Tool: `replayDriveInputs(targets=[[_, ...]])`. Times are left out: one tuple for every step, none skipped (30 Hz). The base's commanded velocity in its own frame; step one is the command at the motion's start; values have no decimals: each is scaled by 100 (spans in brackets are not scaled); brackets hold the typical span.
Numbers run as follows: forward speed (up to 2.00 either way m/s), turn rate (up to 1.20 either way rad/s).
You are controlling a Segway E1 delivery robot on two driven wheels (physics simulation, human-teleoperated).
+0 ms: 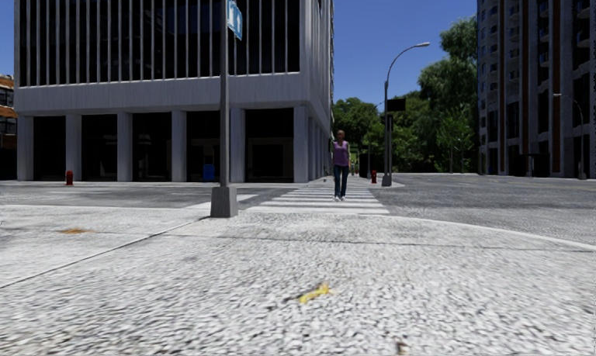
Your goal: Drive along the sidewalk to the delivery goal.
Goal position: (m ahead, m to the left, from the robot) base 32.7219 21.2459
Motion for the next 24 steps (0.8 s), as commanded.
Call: replayDriveInputs(targets=[[200, 38], [200, 38], [200, 38], [200, 38], [200, 38], [200, 38], [200, 38], [200, 38], [200, 38], [200, 38], [200, 38], [200, 37], [200, 0], [200, 0], [200, 0], [200, 0], [200, 0], [200, 0], [200, 0], [200, 0], [200, 0], [200, 0], [200, 0], [200, 0]])
